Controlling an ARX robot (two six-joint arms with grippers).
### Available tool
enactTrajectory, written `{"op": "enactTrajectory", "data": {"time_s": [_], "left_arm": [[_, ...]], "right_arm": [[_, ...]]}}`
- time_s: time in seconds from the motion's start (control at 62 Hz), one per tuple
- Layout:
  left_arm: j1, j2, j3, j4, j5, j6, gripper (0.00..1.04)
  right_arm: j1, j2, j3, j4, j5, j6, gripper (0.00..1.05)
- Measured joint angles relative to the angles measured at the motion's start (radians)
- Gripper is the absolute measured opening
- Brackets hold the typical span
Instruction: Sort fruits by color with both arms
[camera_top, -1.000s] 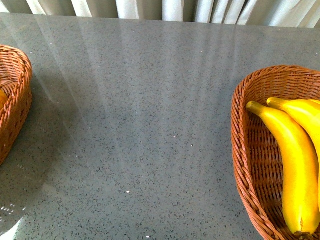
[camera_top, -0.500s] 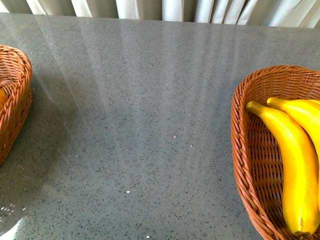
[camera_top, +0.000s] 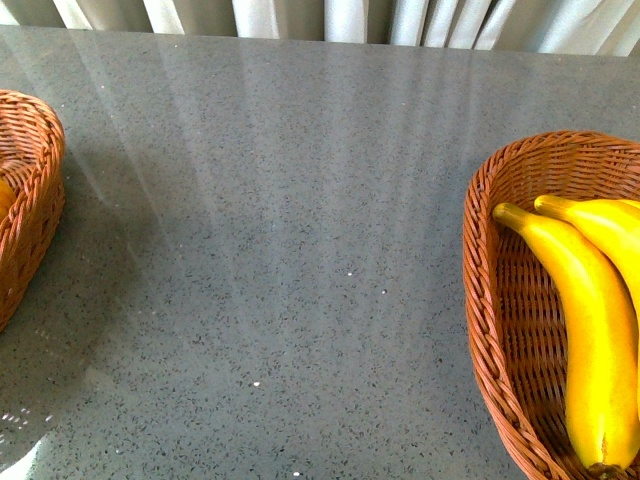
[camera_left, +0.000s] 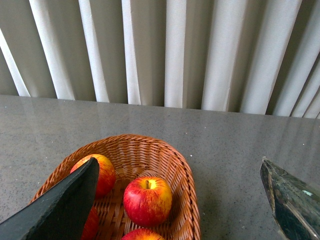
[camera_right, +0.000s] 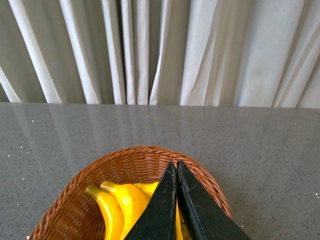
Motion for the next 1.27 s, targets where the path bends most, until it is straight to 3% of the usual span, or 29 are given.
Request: {"op": "enactTrajectory", "data": {"time_s": [0.323,0.5,0.565,1.274], "left_arm": [[0.0,0.0,0.0,0.0,0.0,0.0,0.96],[0.0,0.0,0.0,0.0,0.0,0.0,0.96],[0.0,0.0,0.0,0.0,0.0,0.0,0.96],[0.0,0.0,0.0,0.0,0.0,0.0,0.96]], "right_arm": [[0.0,0.0,0.0,0.0,0.0,0.0,0.53],[0.0,0.0,0.0,0.0,0.0,0.0,0.89],[0.0,0.0,0.0,0.0,0.0,0.002,0.97],[0.0,0.0,0.0,0.0,0.0,0.003,0.96]]}}
